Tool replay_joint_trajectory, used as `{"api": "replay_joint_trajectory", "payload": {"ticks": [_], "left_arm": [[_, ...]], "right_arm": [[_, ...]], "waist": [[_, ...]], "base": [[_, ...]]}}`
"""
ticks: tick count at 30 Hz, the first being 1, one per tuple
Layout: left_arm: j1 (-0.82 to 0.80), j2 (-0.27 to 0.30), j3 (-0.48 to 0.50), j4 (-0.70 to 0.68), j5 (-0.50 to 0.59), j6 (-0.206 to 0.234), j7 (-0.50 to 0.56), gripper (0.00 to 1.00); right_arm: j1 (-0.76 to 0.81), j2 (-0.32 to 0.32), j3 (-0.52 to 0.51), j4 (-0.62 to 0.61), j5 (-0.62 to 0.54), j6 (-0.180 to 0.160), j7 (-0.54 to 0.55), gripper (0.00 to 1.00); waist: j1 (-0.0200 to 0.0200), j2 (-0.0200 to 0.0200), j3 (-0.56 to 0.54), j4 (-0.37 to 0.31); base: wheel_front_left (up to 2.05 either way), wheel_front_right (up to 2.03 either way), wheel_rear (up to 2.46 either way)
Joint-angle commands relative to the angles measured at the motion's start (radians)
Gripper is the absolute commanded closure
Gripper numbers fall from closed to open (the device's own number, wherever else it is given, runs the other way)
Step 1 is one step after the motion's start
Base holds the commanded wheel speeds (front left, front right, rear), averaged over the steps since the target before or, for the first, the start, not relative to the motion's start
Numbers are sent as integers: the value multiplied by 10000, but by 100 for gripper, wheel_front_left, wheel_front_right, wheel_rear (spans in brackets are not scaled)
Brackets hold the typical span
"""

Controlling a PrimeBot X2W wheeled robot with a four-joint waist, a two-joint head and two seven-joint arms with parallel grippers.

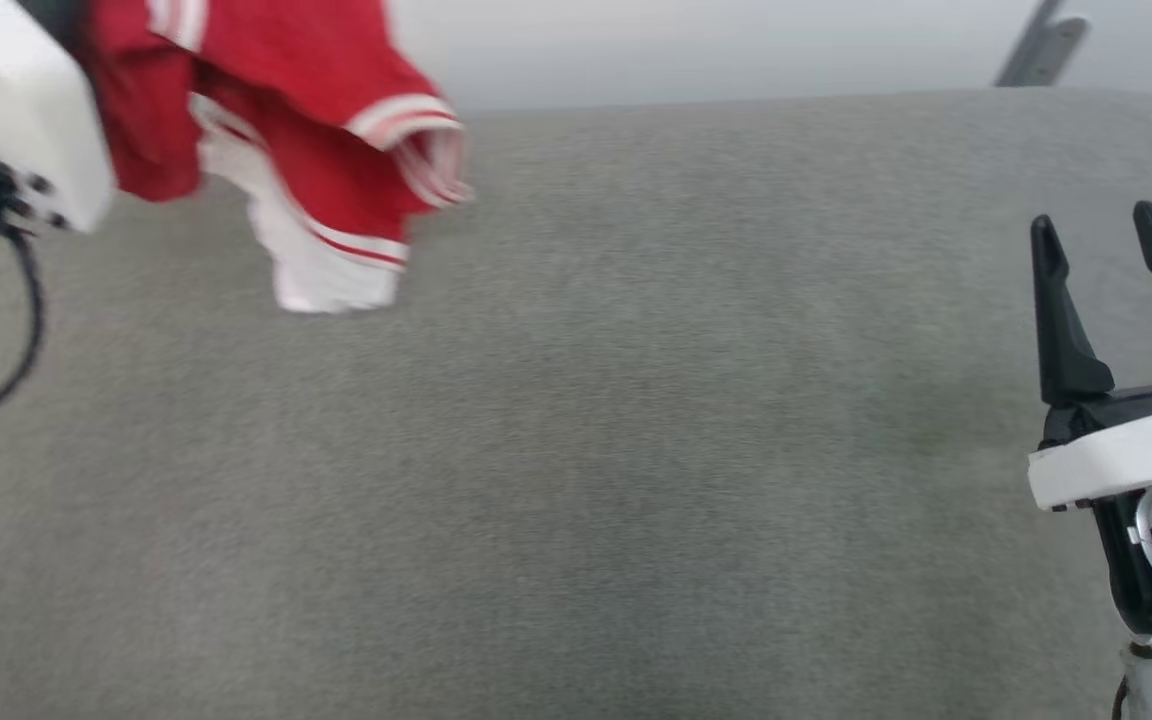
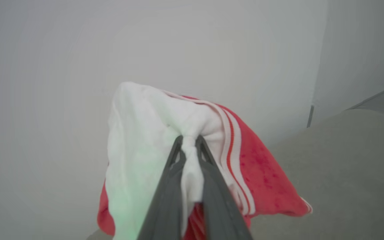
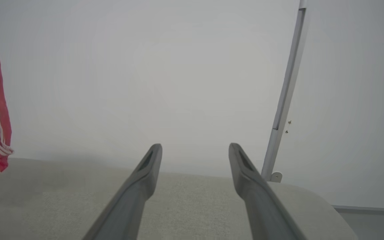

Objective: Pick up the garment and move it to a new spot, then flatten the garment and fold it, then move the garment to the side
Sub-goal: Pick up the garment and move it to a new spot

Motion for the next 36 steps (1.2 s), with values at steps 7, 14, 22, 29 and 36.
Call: {"api": "replay_joint_trajectory", "payload": {"ticks": [7,14,22,29,36], "left_arm": [[326,-812,-761,-1673,-28,595,710,100],[1604,-1411,-1651,-1490,-198,735,608,100],[3056,-1517,-2333,77,-505,317,205,100],[3689,-1799,-2751,2037,-771,-135,10,100],[3730,-2297,-3289,3968,-827,-656,52,100]], "right_arm": [[288,272,-314,-71,-207,-4,-187,0],[489,528,-249,336,-136,-3,-449,0],[420,584,361,916,53,-4,-725,0],[273,605,716,1214,194,-4,-986,0],[130,471,1004,1399,284,-4,-1160,0]], "waist": [[0,0,169,-1146],[0,0,354,-1602],[0,0,504,-1753],[0,0,601,-1727],[0,0,527,-1636]], "base": [[0,0,0],[0,0,0],[0,0,0],[0,0,0],[0,0,0]]}}
